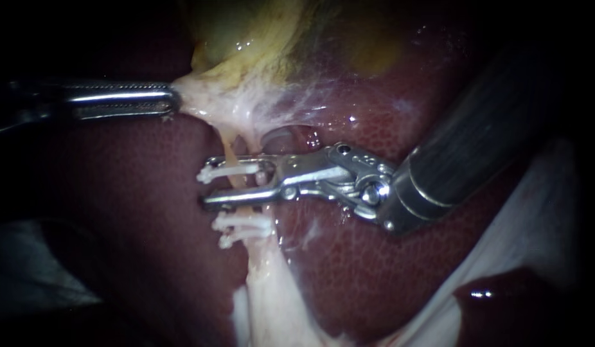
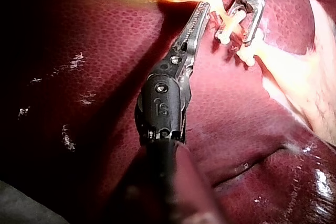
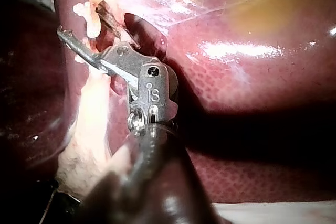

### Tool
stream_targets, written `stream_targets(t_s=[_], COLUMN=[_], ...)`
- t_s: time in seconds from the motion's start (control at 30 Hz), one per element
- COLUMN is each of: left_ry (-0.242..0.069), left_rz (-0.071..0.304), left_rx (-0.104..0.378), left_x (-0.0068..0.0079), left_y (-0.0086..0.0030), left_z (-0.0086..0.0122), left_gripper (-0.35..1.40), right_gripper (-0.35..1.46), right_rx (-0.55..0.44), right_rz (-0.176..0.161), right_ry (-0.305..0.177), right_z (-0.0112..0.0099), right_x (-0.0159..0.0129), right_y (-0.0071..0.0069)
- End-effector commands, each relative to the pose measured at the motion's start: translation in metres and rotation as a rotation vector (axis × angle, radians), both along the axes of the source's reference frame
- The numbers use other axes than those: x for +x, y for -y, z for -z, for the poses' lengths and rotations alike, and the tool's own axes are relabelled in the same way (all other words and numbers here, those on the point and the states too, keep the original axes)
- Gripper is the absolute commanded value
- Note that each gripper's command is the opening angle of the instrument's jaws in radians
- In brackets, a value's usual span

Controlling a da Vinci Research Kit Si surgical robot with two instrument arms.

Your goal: Going back third clip left tube

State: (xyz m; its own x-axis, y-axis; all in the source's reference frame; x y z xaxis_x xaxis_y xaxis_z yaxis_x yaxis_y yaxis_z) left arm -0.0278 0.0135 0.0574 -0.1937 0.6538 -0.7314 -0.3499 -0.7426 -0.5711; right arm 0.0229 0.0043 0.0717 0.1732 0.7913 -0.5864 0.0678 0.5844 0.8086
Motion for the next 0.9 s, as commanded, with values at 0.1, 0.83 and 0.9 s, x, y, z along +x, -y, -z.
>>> stream_targets(t_s=[0.1, 0.83, 0.9], left_ry=[0.0, 0.002, 0.002], left_rz=[0.0, -0.003, -0.003], left_rx=[0.0, 0.001, 0.001], left_x=[0.0, 0.0004, 0.0004], left_y=[0.0, 0.0, 0.0], left_z=[0.0, 0.0002, 0.0002], left_gripper=[-0.35, -0.35, -0.35], right_gripper=[0.47, 0.5, 0.5], right_rx=[0.01, -0.536, -0.565], right_rz=[-0.003, 0.108, 0.119], right_ry=[0.002, 0.145, 0.141], right_z=[0.0, 0.0096, 0.0102], right_x=[-0.0008, -0.0146, -0.0159], right_y=[0.0, 0.0014, 0.0011])
